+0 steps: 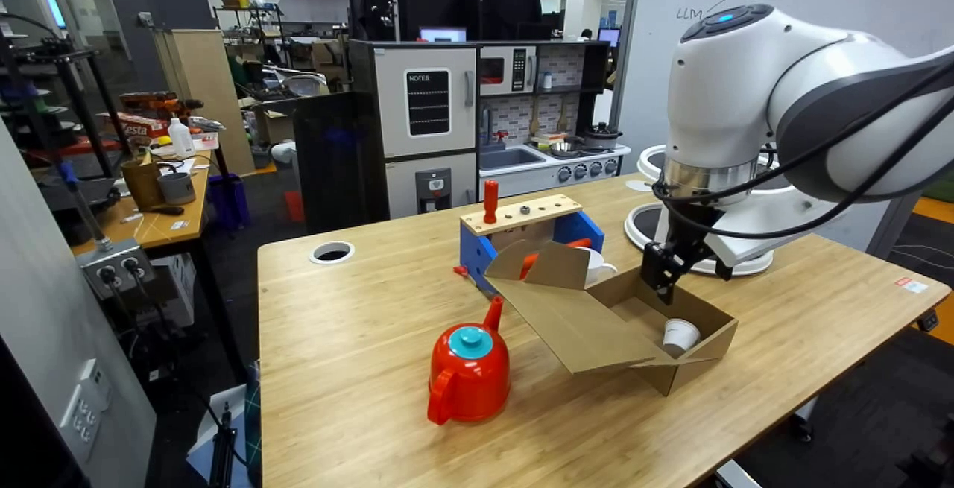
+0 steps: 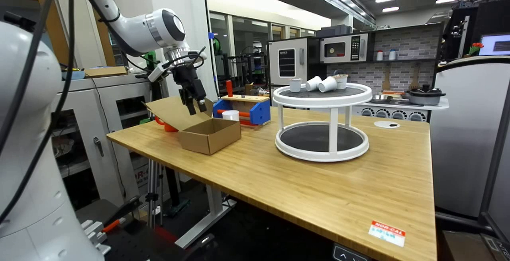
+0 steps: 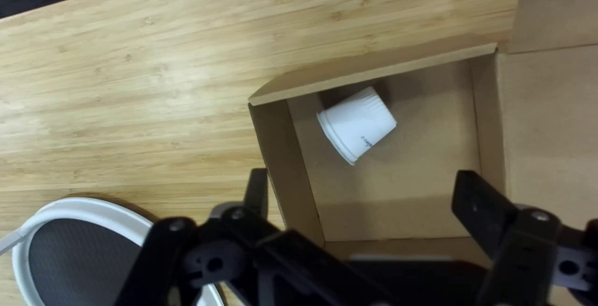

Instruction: Put one of the cups on the stand in the box and then put it back on the stand

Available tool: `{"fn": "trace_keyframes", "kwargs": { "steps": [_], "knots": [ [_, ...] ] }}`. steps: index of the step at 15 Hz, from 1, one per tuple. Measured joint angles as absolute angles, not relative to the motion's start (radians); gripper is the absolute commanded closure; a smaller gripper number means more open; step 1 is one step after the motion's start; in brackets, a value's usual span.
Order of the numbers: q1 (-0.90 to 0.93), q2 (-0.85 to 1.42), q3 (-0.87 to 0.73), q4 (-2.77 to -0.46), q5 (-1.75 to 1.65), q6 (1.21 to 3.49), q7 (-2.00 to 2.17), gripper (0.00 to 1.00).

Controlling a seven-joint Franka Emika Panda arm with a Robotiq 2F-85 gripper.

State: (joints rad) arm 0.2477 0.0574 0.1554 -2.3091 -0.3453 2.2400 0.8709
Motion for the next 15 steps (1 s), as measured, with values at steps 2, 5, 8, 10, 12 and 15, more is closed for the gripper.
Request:
{"fn": "trace_keyframes", "kwargs": {
  "steps": [2, 5, 8, 10, 12, 15],
  "knots": [
    [0.243, 0.106, 0.149, -2.291, -0.359, 2.238, 0.871, 0.0],
    [0.238, 0.212, 0.119, -2.239, -0.384, 2.228, 0.871, 0.0],
    [0.238, 0.305, 0.096, -2.17, -0.385, 2.212, 0.87, 0.0],
    [0.242, 0.34, 0.093, -2.128, -0.385, 2.19, 0.868, 0.0],
    [0.25, 0.359, 0.093, -2.098, -0.385, 2.171, 0.867, 0.0],
    [0.262, 0.374, 0.093, -2.067, -0.384, 2.141, 0.865, 0.0]
  ]
}}
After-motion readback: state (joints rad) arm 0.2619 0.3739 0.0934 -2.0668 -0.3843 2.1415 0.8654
